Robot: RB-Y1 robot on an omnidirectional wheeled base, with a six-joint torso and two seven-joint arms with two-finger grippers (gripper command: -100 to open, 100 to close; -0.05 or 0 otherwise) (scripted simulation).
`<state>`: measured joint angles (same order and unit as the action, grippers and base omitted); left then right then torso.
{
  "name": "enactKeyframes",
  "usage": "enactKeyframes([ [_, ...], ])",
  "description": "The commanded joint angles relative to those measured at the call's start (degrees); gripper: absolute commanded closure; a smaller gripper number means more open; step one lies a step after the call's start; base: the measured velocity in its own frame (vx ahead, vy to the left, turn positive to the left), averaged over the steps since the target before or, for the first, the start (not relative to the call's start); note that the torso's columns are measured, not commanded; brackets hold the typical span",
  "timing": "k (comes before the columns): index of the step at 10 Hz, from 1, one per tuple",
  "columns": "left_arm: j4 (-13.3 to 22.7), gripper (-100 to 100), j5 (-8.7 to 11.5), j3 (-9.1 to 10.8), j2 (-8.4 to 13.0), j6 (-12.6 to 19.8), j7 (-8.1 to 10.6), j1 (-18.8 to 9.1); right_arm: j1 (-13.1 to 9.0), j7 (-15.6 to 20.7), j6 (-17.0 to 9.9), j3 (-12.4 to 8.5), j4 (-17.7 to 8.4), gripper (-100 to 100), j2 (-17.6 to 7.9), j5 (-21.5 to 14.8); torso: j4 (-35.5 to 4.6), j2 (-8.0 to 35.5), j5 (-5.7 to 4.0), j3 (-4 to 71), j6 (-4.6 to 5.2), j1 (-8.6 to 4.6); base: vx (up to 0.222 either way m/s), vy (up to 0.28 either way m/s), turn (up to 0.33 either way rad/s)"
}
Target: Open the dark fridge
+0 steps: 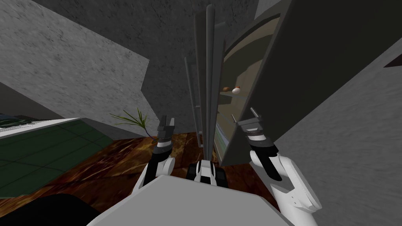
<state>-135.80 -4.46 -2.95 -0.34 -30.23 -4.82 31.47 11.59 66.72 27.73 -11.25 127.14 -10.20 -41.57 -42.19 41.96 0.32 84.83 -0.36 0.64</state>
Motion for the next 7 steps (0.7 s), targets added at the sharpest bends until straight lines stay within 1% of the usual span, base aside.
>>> enactKeyframes([
  [1, 0.00, 0, 0.00, 0.00, 0.00, 0.00, 0.00, 0.00, -1.09, 3.67, 0.20, -0.44, -0.62, -100, -0.05, -1.86, 0.00, -0.01, 0.00, 0.01, -0.01, 0.00, -0.006, 0.052, -0.003],
  [2, 0.00, 0, 0.00, 0.00, 0.00, 0.00, 0.00, 0.00, -1.92, 5.66, 0.16, -1.06, -1.21, -100, -0.05, -3.41, 0.02, -0.04, -0.02, 0.02, 0.01, -0.03, 0.001, 0.071, -0.014],
  [3, 0.00, 0, 0.00, 0.00, 0.00, 0.00, 0.00, 0.00, -1.92, 6.46, 0.16, -1.06, -1.21, -100, -0.05, -3.41, 0.03, -0.07, 0.02, 0.05, -0.05, 0.07, 0.001, 0.060, -0.007],
  [4, 0.00, 0, 0.00, 0.00, 0.00, 0.00, 0.00, 0.00, -2.74, 8.49, 0.10, -1.66, -1.81, -100, -0.04, -4.93, 0.05, -0.11, 0.05, 0.08, -0.09, 0.10, 0.000, 0.057, -0.007],
  [5, 0.00, 0, 0.00, 0.00, 0.00, 0.00, 0.00, 0.00, -2.74, 9.21, 0.10, -1.66, -1.81, -100, -0.04, -4.93, 0.05, -0.16, 0.11, 0.13, -0.17, 0.22, -0.005, 0.042, -0.004],
  [6, 0.00, 0, 0.00, 0.00, 0.00, 0.00, 0.00, 0.00, -3.55, 11.27, 0.05, -2.26, -2.41, -100, -0.01, -6.42, 0.08, -0.18, 0.12, 0.14, -0.18, 0.24, -0.004, 0.065, 0.039],
  [7, 0.00, 0, 0.00, -0.01, 0.00, 0.00, 0.00, 0.00, -3.55, 11.88, 0.05, -2.26, -2.41, -100, -0.01, -6.42, 0.07, -0.16, 0.05, 0.10, -0.02, 0.20, -0.001, 0.063, 0.049],
])
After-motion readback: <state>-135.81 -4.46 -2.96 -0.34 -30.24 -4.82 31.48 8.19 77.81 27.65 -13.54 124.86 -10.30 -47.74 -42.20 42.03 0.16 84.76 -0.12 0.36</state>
